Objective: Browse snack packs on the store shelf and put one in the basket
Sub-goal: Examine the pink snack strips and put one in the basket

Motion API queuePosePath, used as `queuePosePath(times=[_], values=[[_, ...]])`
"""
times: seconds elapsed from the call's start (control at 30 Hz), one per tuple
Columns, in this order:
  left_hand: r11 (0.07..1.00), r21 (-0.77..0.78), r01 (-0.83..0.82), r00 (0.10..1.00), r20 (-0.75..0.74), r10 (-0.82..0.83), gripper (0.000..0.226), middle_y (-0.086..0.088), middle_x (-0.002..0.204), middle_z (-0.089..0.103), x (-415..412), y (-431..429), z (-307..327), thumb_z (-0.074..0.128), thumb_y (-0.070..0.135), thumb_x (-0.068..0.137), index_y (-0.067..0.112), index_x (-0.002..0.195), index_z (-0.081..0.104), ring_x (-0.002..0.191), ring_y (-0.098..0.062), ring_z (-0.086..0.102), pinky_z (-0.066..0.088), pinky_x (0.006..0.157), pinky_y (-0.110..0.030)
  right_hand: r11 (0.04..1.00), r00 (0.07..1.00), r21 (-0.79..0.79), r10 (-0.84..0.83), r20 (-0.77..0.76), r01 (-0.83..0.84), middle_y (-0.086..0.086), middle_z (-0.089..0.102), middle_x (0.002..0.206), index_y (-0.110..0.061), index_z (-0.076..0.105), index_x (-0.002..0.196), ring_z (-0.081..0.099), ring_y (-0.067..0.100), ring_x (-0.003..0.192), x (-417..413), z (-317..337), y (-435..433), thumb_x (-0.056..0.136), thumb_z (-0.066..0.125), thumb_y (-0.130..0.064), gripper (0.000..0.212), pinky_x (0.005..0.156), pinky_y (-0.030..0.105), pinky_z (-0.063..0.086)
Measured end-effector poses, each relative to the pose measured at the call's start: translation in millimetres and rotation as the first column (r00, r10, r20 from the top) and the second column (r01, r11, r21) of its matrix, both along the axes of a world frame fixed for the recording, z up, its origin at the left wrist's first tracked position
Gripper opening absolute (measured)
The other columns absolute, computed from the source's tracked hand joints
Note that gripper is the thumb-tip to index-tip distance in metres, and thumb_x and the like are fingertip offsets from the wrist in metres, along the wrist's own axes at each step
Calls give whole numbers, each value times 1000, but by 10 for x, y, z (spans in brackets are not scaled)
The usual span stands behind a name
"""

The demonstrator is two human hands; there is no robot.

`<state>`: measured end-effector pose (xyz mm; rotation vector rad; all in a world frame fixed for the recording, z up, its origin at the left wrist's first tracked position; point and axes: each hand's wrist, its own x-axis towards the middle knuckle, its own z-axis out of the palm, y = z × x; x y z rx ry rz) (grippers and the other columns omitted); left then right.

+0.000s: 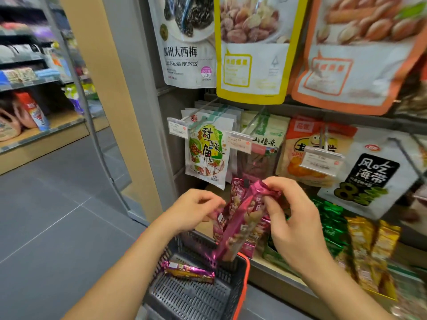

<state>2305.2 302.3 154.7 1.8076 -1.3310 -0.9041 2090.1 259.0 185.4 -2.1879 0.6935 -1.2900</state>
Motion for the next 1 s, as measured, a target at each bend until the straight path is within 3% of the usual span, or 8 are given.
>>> queuePosePath(times=[0.07, 0.2, 0.33, 0.47, 0.6, 0.7, 0.8, 1.0], values=[[993, -35, 113, 971, -208, -118, 22, 3, 101, 74, -116, 131, 171, 54, 37, 97, 29, 109, 71, 95, -16, 70, 57, 84, -30, 979, 999, 200, 41, 16, -43, -9, 64, 102, -31, 59, 100, 60, 3, 98, -3, -46, 0, 91, 60, 0, 32, 85, 18, 47], [982, -101, 162, 918, -349, -187, 47, -10, 111, 71, -385, 265, 267, 68, 35, 86, 32, 130, 55, 107, -35, 66, 50, 94, -58, 864, 974, 462, 128, 187, -202, -1, 68, 103, -25, 59, 106, 68, 16, 95, 4, -51, -28, 90, 63, 0, 30, 84, 35, 56], [970, -206, 130, 888, -411, -206, 66, -21, 112, 66, -486, 273, 295, 75, 18, 83, 51, 133, 46, 93, -38, 70, 58, 76, -54, 703, 943, 662, 38, 330, -260, 8, 69, 102, -24, 53, 113, 71, 12, 81, 50, -111, 28, 86, 69, -12, 33, 65, 21, 55], [957, -290, 33, 922, -361, -141, 59, -12, 103, 70, -521, 216, 287, 74, 13, 84, 50, 126, 53, 80, -23, 70, 60, 68, -40, 738, 967, 633, 244, 73, -234, -34, 66, 97, -39, 59, 106, 60, -17, 92, 93, -174, 66, 87, 42, -57, 31, 72, 1, 43], [925, -375, -69, 965, -262, -35, 36, 1, 93, 73, -498, 181, 294, 78, 17, 77, 35, 108, 71, 82, -14, 66, 57, 70, -33, 754, 953, 605, 303, 25, -256, -49, 57, 98, -49, 52, 108, 52, -26, 97, 117, -170, 73, 90, 37, -58, 25, 82, 0, 39], [906, -395, -150, 949, -314, 21, 26, -10, 79, 73, -420, 194, 330, 81, 20, 66, 12, 90, 78, 66, -13, 64, 54, 59, -26, 774, 942, 580, 333, -33, -253, -31, 63, 110, -44, 55, 119, 56, -13, 104, 118, -210, 59, 91, 34, -61, 39, 91, 14, 43], [905, -387, -178, 945, -325, 47, 33, -21, 71, 70, -343, 225, 349, 79, 25, 62, 2, 85, 75, 54, -13, 62, 50, 51, -20, 759, 926, 595, 373, -64, -265, -22, 66, 97, -43, 59, 109, 62, -4, 88, 124, -217, 55, 91, 32, -64, 39, 83, 26, 47], [922, -351, -164, 914, -406, 8, 8, -10, 61, 66, -278, 252, 344, 72, 24, 72, 16, 70, 72, 49, -16, 61, 50, 47, -21, 723, 908, 622, 417, -45, -302, -16, 64, 80, -37, 61, 103, 59, -1, 73, 162, -223, 43, 87, 35, -68, 43, 76, 26, 44]])
